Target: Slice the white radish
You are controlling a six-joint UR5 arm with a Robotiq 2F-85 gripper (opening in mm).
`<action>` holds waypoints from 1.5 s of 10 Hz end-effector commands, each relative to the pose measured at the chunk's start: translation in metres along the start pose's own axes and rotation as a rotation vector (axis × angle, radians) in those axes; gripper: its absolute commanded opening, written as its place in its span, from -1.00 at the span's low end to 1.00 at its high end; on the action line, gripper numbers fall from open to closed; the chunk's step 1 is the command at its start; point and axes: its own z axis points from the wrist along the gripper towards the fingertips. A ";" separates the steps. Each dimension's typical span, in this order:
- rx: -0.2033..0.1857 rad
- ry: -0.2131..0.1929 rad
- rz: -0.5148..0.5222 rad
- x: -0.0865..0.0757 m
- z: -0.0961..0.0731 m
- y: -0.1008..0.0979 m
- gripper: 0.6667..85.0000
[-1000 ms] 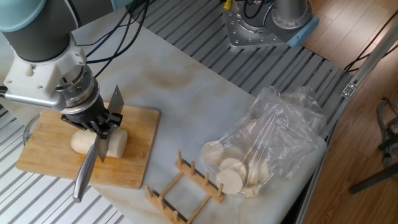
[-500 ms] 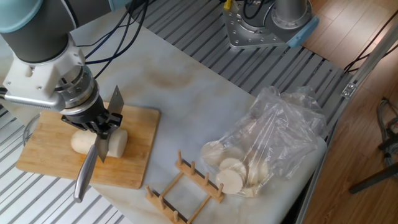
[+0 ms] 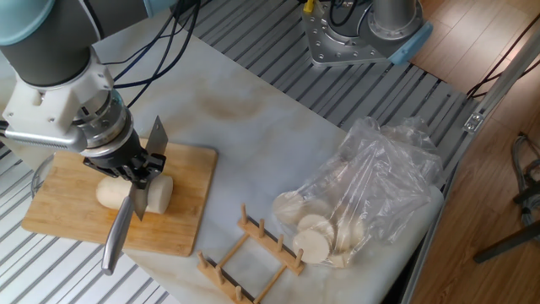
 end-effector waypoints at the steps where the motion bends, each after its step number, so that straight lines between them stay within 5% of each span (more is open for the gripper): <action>1: -0.002 -0.009 0.003 -0.003 0.001 0.000 -0.98; 15: 0.024 -0.021 0.028 -0.013 0.008 -0.002 -0.98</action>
